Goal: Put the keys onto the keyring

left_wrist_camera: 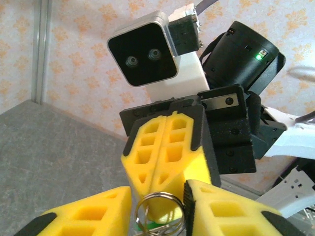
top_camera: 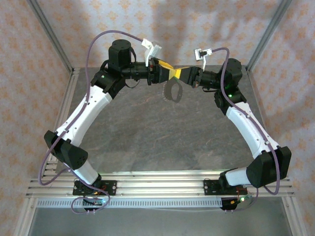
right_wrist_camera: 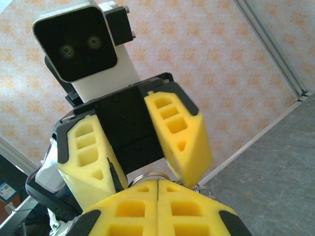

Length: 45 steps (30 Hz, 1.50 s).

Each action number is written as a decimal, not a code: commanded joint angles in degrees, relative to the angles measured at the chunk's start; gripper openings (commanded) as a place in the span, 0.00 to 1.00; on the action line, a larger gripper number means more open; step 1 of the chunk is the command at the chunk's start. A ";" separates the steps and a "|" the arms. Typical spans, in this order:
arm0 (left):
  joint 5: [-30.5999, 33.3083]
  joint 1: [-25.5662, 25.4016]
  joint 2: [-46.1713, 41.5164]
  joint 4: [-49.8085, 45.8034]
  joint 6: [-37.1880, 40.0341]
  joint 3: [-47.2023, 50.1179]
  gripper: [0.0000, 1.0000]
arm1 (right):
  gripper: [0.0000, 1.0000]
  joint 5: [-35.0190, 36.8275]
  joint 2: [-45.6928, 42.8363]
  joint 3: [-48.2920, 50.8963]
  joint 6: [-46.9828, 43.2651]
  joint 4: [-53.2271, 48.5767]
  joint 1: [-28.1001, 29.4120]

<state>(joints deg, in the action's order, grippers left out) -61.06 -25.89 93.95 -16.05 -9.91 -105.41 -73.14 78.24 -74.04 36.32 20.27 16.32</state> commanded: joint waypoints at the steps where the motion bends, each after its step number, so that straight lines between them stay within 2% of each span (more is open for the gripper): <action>1: -0.24 -0.30 0.05 1.11 0.60 -0.93 0.29 | 0.00 0.68 -2.62 0.12 -1.16 1.79 -0.30; 12: 5.86 -0.54 -1.03 -2.35 4.96 -0.03 0.22 | 0.00 2.34 -3.31 0.70 -0.91 1.00 -0.40; 24: 15.65 -1.88 -1.79 -4.81 11.30 2.20 0.22 | 0.00 2.97 -2.65 -0.93 0.34 0.47 0.41; 33: 20.31 -1.86 -1.41 -3.63 11.94 3.30 0.26 | 0.00 4.27 -1.52 -0.31 2.41 2.70 0.60; 41: 21.07 -1.88 -1.29 -1.43 10.41 3.90 0.39 | 0.00 7.24 -1.47 0.75 2.37 2.45 0.57; 45: 21.51 -1.78 -2.11 1.21 8.93 5.68 0.42 | 0.00 8.47 -1.26 1.21 1.30 1.26 0.42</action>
<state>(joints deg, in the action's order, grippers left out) -42.39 -28.08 92.38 -16.10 -0.16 -101.62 -64.93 78.17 -72.71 38.41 16.86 16.34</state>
